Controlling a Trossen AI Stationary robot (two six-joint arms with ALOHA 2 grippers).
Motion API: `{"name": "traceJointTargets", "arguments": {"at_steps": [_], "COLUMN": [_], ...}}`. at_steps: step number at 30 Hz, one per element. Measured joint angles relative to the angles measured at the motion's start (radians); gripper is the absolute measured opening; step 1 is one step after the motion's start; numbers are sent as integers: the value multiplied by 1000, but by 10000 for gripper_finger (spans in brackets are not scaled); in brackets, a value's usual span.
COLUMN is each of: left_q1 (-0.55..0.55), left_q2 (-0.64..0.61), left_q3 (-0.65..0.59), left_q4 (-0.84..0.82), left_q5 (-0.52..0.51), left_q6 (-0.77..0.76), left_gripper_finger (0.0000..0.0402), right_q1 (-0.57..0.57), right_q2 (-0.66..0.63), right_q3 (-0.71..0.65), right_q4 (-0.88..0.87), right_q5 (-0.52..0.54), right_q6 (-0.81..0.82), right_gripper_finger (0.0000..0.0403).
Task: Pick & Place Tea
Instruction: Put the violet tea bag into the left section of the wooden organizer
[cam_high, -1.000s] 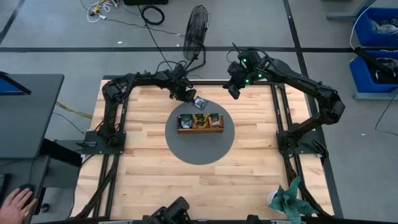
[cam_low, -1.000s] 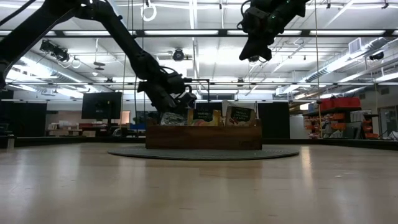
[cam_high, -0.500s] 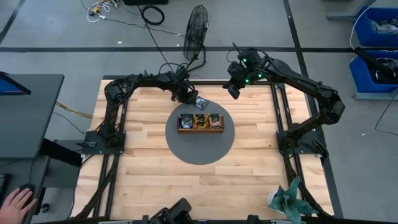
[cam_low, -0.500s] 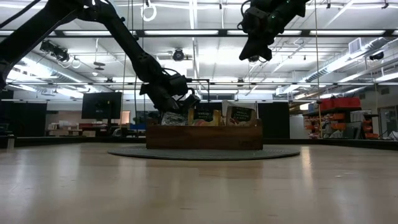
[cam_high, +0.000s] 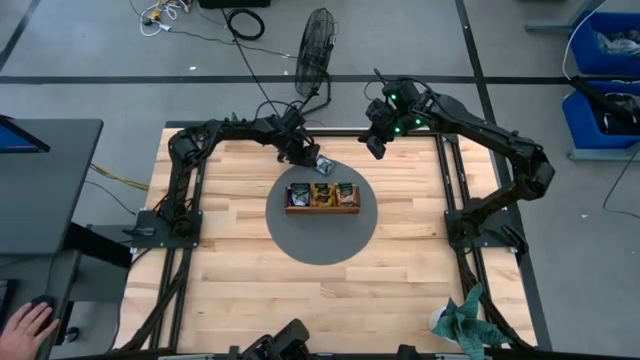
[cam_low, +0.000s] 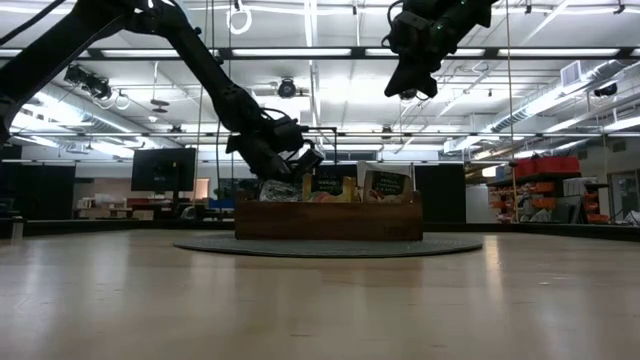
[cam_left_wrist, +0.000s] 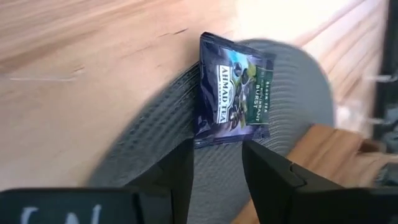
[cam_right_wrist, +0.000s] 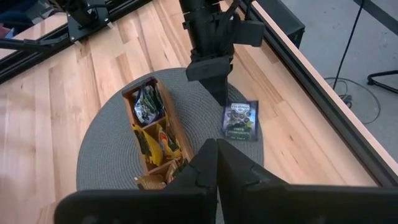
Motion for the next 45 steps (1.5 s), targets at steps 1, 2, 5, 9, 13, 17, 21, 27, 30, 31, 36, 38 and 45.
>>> {"name": "traceJointTargets", "arguments": {"at_steps": [1, 2, 5, 9, 13, 17, 21, 27, 30, 31, 36, 38, 45], "left_q1": [0, 0, -6, -6, -6, 3, 8, 14, 38, 47, 79, 73, 10], "left_q2": [0, 0, 0, 0, 0, 0, 0, 0, 0, -1, 0, 0, 0], "left_q3": [0, 0, 0, 0, 0, 4, 50, 139, 191, 206, 226, 227, 228], "left_q4": [15, 38, 80, 78, 72, 75, 73, 44, -30, -76, -241, -238, -208], "left_q5": [13, 29, 32, 31, 46, 107, 155, 155, 139, 109, -23, -22, -46], "left_q6": [-16, -33, -68, -65, -66, -90, -59, -25, 57, 93, 207, 236, 555], "left_gripper_finger": [140, 139, 139, 139, 139, 139, 112, 43, 32, 29, 7, 7, 12], "right_q1": [0, 0, 0, 0, 0, 0, 0, 0, 0, 0, 0, 0, 0], "right_q2": [0, 0, 0, 0, 0, 1, 1, 1, 1, 1, 1, 1, 1], "right_q3": [0, 0, 0, 0, 0, 0, 0, 0, 0, 0, 0, 0, 0], "right_q4": [0, 0, 0, -4, -17, -35, -37, -49, -61, -65, -69, -68, -65], "right_q5": [0, 0, 0, 28, 35, 40, 50, 50, 50, 50, 49, 50, 50], "right_q6": [0, 0, 0, -4, -15, -18, -24, -24, -24, -25, -36, -45, -49], "right_gripper_finger": [6, 6, 6, 6, 6, 6, 6, 6, 6, 6, 6, 6, 6]}}
